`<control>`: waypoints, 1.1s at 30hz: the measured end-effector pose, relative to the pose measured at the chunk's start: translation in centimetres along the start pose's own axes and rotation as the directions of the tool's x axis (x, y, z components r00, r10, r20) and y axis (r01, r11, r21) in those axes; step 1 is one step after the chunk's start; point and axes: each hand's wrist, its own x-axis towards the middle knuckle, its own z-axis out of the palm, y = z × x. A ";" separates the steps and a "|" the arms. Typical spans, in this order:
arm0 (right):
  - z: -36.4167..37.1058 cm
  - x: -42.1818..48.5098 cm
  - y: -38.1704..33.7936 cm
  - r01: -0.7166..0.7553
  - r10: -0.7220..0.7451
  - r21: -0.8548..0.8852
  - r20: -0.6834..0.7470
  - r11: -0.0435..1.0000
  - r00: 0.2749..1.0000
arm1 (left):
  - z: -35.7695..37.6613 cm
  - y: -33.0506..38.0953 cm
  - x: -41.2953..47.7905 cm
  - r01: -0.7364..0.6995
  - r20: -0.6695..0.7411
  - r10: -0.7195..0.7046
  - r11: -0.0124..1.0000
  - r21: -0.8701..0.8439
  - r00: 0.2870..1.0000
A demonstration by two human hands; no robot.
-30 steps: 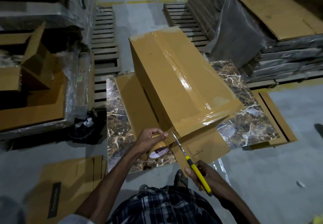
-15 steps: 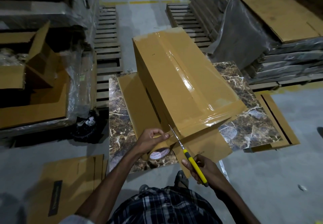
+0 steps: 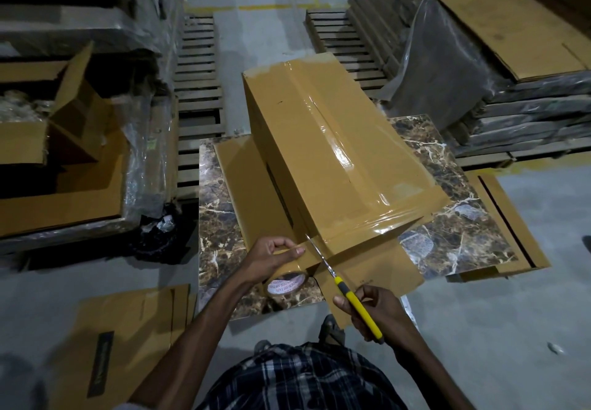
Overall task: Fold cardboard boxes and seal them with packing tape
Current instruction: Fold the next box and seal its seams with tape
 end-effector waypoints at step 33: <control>-20.2 8.5 5.9 -0.335 -0.169 -0.748 -0.507 0.573 0.845 | 0.7 3.7 -8.6 0.018 -0.170 0.006 0.990 0.142 0.985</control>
